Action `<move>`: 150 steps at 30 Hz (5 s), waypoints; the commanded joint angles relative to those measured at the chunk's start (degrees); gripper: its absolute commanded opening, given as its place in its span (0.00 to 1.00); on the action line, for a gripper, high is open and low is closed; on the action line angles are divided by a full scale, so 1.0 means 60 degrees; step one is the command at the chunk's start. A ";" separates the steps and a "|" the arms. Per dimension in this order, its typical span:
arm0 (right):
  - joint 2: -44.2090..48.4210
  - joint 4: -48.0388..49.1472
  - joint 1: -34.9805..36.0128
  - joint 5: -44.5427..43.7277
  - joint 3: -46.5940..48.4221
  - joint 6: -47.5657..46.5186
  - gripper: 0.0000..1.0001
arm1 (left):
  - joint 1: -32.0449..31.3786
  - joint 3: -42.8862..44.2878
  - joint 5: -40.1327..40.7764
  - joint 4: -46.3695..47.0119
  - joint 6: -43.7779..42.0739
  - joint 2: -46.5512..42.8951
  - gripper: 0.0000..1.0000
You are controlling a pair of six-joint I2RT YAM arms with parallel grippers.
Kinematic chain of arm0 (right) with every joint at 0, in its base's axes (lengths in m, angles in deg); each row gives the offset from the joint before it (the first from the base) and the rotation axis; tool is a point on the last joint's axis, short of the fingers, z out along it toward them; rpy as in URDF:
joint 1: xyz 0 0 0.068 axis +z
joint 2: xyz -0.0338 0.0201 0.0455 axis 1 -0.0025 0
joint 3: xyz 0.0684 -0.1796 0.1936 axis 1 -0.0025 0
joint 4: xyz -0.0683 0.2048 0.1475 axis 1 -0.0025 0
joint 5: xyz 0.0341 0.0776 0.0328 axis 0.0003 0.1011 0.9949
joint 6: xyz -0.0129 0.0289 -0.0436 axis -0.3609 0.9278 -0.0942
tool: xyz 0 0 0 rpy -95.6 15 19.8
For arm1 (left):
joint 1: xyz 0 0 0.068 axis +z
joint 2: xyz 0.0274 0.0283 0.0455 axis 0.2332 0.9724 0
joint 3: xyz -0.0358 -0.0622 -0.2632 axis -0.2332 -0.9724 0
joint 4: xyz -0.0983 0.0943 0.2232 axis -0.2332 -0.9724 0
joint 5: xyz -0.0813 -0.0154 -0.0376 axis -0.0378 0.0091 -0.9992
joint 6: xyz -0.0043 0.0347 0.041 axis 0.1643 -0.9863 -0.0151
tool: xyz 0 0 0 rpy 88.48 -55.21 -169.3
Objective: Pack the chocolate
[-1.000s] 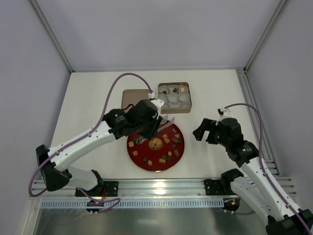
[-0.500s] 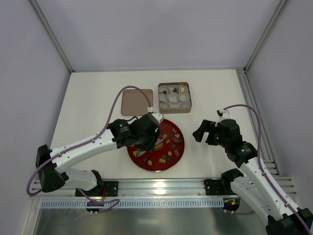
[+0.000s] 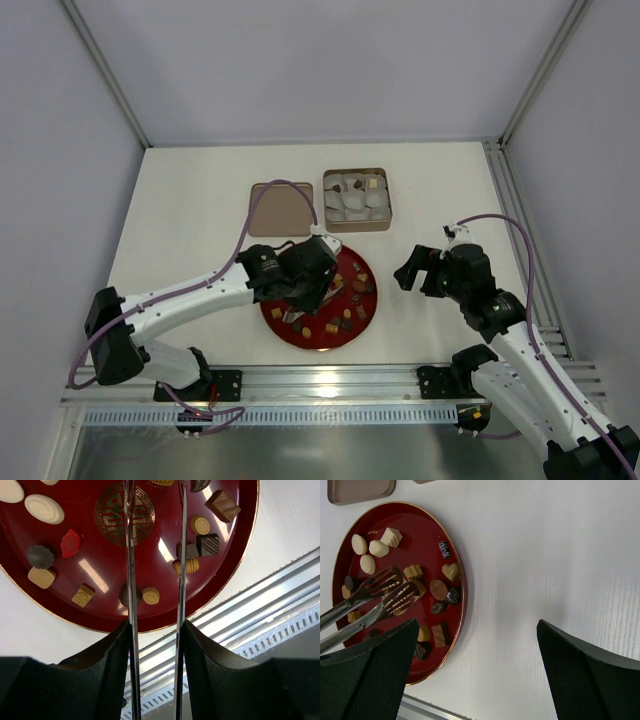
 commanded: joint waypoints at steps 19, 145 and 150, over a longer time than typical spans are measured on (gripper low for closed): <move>0.0100 0.0270 0.0027 -0.0083 -0.0099 0.0070 1.00 | -0.0247 0.0147 -0.0078 0.0608 -0.0116 0.0657 0.40; -0.0266 0.0474 0.0027 -0.0025 0.0135 0.0143 1.00 | 0.3313 0.8672 0.0522 -0.1384 -0.3148 0.5786 0.41; -0.0237 0.0445 0.0027 -0.0039 0.0165 0.0143 1.00 | 0.3006 0.8585 0.0347 -0.1530 -0.2973 0.5200 0.40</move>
